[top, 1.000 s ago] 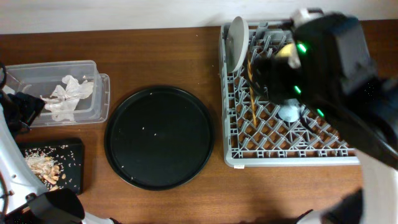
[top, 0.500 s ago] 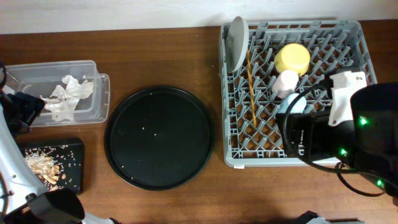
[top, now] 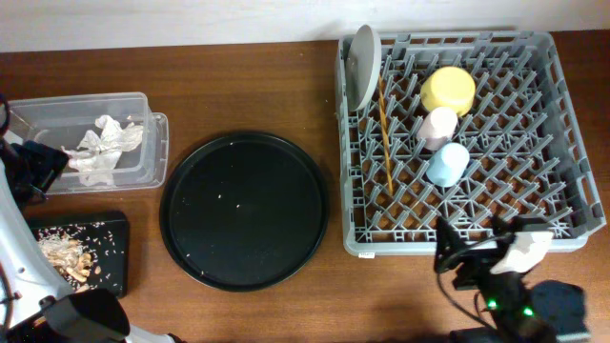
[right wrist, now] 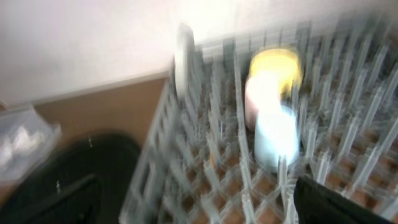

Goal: Sort waste into correct bins and load items into the dishwasher rack

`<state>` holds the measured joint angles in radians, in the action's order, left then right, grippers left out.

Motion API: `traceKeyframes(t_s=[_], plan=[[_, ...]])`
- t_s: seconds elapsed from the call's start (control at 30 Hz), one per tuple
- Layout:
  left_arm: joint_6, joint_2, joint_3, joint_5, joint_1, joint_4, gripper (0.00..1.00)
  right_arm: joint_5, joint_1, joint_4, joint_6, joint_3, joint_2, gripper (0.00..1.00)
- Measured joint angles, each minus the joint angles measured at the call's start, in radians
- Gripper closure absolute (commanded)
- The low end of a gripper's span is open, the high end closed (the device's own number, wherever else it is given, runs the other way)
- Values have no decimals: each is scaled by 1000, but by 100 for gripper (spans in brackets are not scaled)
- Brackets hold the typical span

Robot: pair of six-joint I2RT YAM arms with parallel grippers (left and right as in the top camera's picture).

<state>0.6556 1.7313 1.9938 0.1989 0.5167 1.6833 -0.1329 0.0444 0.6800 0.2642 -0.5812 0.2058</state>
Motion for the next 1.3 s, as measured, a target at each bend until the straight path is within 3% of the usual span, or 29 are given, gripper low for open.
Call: traceKeyframes(t_s=[0.1,0.37,0.53,0.67,0.83,1.3], plan=[[0,0,0,0,0,-1,1,-193,-39,-427,-14,376,-133,2],[0,0,0,0,0,0,1,-107,-51,-596,-14,546,-190,2],[0,0,0,0,0,0,1,68,-51,-605,-14,563,-190,2],[0,0,0,0,0,0,1,126,-51,-600,-191,565,-190,2],[0,0,0,0,0,0,1,133,-25,-600,-298,565,-190,2],[0,0,0,0,0,0,1,133,-25,-600,-317,565,-190,2]])
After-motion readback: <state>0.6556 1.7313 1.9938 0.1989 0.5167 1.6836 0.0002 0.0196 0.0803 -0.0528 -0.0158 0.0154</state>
